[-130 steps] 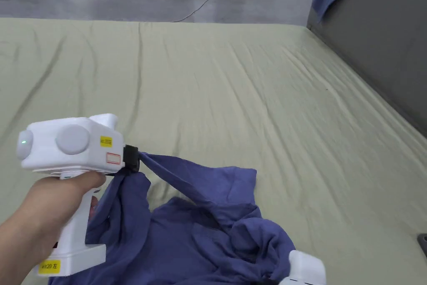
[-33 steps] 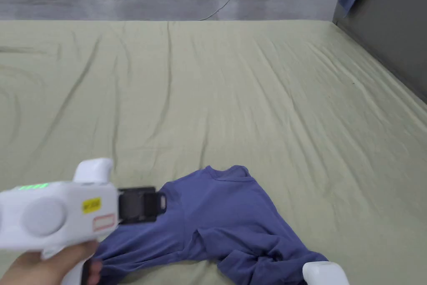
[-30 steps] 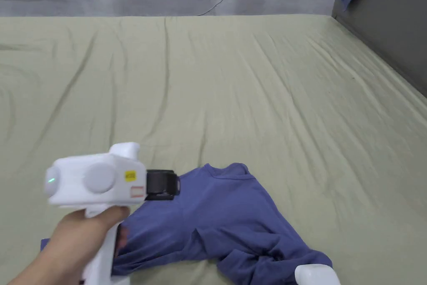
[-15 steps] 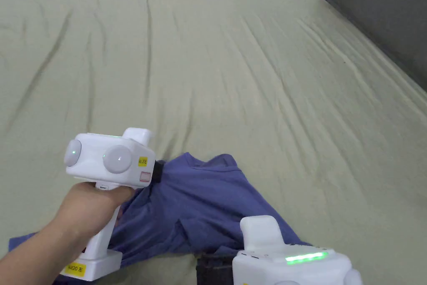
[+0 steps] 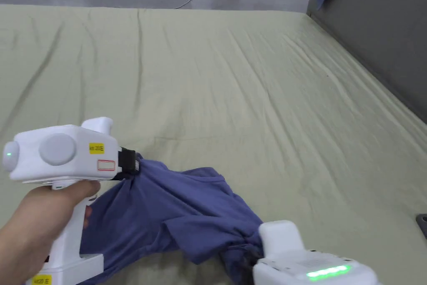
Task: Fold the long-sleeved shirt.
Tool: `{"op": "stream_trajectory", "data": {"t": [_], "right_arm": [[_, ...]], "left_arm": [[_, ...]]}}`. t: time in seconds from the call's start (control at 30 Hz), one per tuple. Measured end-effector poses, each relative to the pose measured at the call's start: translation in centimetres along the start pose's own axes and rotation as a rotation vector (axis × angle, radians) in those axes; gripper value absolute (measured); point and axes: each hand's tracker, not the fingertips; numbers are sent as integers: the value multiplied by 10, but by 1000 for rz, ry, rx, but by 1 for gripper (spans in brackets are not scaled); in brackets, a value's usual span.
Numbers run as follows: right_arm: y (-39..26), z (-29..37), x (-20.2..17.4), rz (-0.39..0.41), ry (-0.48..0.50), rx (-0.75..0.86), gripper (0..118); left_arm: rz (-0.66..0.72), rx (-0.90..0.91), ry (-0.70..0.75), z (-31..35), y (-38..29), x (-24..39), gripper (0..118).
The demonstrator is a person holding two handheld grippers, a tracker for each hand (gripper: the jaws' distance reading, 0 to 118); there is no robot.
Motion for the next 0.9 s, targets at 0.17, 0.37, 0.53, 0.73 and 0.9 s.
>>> {"op": "stream_trajectory", "data": {"t": [0.17, 0.37, 0.53, 0.73, 0.9], "right_arm": [[9, 89, 46, -67, -58, 264, 6], [52, 169, 94, -168, -151, 538, 6], [118, 193, 105, -167, -132, 633, 6], [243, 206, 89, -106, -105, 714, 6], [356, 199, 77, -78, -75, 681, 5]], "left_arm": [[57, 153, -51, 76, -1, 9, 0], [192, 406, -153, 173, 13, 16, 0], [195, 552, -205, 233, 49, 32, 0], [191, 618, -188, 268, 139, 44, 0], [276, 668, -162, 280, 216, 33, 0]]}}
